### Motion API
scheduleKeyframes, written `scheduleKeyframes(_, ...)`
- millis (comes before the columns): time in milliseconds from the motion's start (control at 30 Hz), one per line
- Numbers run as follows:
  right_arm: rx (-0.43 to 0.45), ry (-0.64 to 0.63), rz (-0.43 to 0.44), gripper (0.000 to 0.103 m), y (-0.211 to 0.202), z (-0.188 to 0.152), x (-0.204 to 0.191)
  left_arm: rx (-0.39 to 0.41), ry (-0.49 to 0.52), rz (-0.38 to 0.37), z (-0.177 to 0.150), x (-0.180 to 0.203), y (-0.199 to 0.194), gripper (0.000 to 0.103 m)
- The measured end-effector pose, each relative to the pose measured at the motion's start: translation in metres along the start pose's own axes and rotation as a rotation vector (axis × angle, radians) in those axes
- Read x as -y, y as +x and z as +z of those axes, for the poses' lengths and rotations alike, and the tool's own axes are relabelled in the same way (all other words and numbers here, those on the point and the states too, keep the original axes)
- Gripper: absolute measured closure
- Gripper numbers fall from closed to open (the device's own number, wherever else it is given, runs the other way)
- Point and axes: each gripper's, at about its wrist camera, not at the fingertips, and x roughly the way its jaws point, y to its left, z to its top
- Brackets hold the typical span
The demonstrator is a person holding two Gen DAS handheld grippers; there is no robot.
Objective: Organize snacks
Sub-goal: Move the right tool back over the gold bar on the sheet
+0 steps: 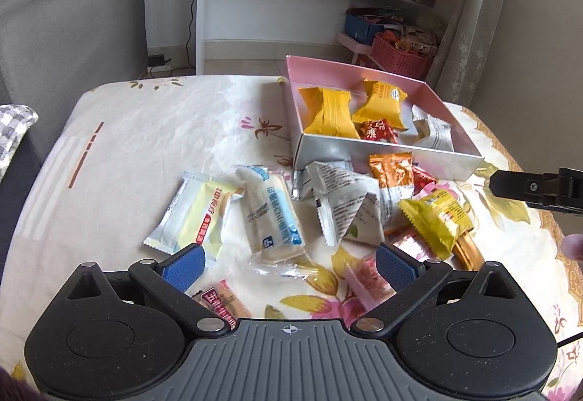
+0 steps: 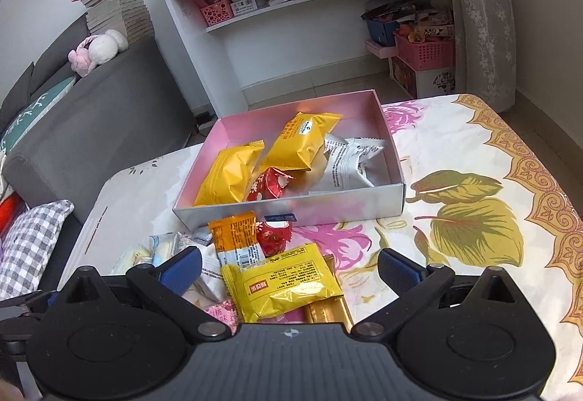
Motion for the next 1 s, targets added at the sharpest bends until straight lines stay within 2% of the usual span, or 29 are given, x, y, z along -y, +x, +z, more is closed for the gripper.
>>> scheduleKeyframes(167,0.007,-0.044,-0.021,0.007,0.000,-0.013,0.007,-0.020,0.002,0.025,-0.012,-0.018,0.003,0.002)
scheduleKeyframes(433,-0.028,-0.060,-0.051,0.007,0.010,-0.023,0.012,0.001,-0.005,0.072,-0.014,-0.034,0.012,0.002)
scheduleKeyframes(600,-0.060,-0.062,-0.049,0.007,0.019,-0.026,0.010,-0.057,-0.008,0.089,-0.013,-0.035,0.017,0.002)
scheduleKeyframes(733,-0.112,-0.101,-0.060,0.007,0.030,-0.031,0.006,-0.102,-0.012,0.099,-0.017,-0.035,0.020,0.003)
scheduleKeyframes(867,-0.184,-0.138,-0.111,0.007,0.041,-0.037,0.006,-0.135,-0.023,0.100,-0.020,-0.036,0.023,0.004)
scheduleKeyframes(1000,-0.230,-0.116,-0.125,0.009,0.049,-0.040,0.012,-0.152,-0.062,0.097,-0.021,-0.040,0.023,0.011)
